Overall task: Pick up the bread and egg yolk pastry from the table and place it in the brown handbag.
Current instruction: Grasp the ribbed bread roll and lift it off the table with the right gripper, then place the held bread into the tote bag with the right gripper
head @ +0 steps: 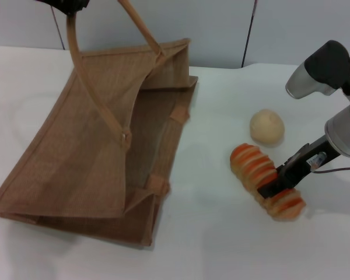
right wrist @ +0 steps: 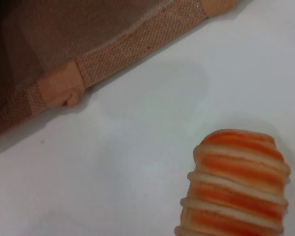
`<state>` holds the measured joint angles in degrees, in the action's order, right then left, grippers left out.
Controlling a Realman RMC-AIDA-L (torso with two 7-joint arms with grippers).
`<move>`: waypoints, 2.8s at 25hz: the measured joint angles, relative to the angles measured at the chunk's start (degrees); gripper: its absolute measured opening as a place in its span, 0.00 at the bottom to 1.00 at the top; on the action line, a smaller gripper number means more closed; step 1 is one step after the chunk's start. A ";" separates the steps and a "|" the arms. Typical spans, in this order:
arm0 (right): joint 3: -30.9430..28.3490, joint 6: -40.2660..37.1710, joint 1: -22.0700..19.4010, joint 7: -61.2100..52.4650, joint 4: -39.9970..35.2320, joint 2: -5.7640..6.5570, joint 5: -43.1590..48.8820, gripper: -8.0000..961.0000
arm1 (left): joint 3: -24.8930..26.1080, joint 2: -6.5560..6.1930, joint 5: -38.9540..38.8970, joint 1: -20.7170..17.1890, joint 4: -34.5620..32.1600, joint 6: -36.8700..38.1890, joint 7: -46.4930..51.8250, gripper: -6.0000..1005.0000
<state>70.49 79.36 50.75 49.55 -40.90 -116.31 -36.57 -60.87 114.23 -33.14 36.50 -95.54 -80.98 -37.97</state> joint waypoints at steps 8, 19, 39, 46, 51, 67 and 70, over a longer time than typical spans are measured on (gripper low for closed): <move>-0.34 -0.20 0.53 -0.58 1.16 0.12 -0.01 0.71 | -0.24 0.55 1.48 0.63 0.26 0.20 0.00 0.12; -0.38 -2.25 1.51 -0.73 3.50 0.30 0.11 0.57 | -0.30 0.56 1.50 0.45 0.40 0.65 0.00 0.12; -0.71 -2.02 1.54 -0.66 2.93 0.39 0.09 0.42 | -0.21 0.56 1.50 0.59 0.18 0.31 0.09 0.12; -0.96 -1.80 1.33 -0.71 1.58 0.39 0.09 0.32 | -0.21 0.56 1.50 0.43 0.18 0.40 0.09 0.12; -5.15 1.91 -0.36 -0.80 -4.77 0.37 0.01 0.32 | -0.08 0.54 1.50 0.28 0.18 0.44 0.09 0.12; -1.02 8.35 -2.63 -1.58 -15.39 -0.03 -10.49 0.29 | -0.47 1.14 0.84 4.07 0.14 0.75 -0.10 0.12; 0.64 5.64 -0.84 -1.56 -11.85 -0.05 -10.84 0.28 | -0.69 1.68 0.81 5.14 -0.83 0.82 -0.06 0.12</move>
<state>71.13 85.00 49.91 47.99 -52.75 -116.36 -47.41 -61.56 115.91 -32.33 41.65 -96.37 -80.16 -38.03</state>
